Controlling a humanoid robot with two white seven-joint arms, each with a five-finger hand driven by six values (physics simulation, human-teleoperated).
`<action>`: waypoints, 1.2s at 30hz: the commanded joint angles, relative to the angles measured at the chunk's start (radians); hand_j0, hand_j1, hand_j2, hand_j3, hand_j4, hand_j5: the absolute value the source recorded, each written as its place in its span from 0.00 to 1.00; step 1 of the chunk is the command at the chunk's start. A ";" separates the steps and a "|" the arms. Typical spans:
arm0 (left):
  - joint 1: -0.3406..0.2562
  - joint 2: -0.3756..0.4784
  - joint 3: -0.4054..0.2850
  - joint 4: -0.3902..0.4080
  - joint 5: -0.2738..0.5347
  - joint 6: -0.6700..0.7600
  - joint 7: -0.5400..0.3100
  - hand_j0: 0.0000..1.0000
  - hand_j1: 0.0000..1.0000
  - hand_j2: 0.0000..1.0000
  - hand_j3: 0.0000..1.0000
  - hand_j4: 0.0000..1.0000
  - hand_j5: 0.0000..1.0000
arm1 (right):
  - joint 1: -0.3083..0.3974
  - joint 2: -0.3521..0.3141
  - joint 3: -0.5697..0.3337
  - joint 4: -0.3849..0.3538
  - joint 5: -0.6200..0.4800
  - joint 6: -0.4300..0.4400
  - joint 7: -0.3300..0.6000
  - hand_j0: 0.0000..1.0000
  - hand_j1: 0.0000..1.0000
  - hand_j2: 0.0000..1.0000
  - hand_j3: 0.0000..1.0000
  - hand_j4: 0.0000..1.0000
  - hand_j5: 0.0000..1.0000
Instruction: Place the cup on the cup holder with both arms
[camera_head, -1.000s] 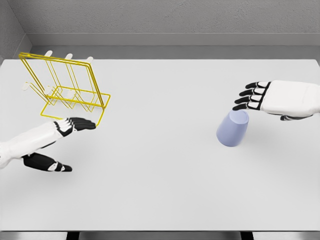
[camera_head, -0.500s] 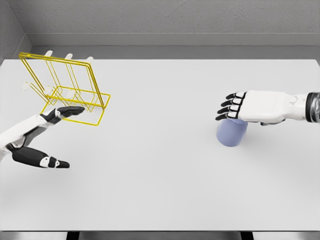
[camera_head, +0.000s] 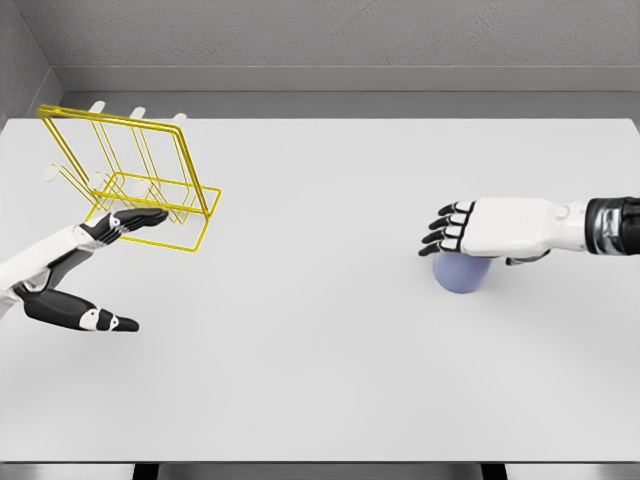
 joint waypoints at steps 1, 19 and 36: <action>0.002 0.001 0.001 0.002 0.001 0.001 0.001 1.00 1.00 1.00 1.00 1.00 1.00 | -0.003 0.002 0.006 -0.001 -0.004 0.002 0.003 0.99 0.99 0.99 0.99 0.99 0.99; 0.023 0.018 -0.096 -0.013 0.286 0.001 0.002 1.00 1.00 1.00 1.00 1.00 1.00 | -0.005 0.005 0.017 -0.003 -0.001 0.002 0.044 0.74 0.74 0.74 0.74 0.74 0.74; 0.015 0.027 -0.180 -0.013 0.305 0.011 0.001 1.00 1.00 1.00 1.00 1.00 1.00 | -0.055 -0.005 0.009 -0.050 -0.006 0.002 0.047 0.63 0.63 0.63 0.63 0.63 0.63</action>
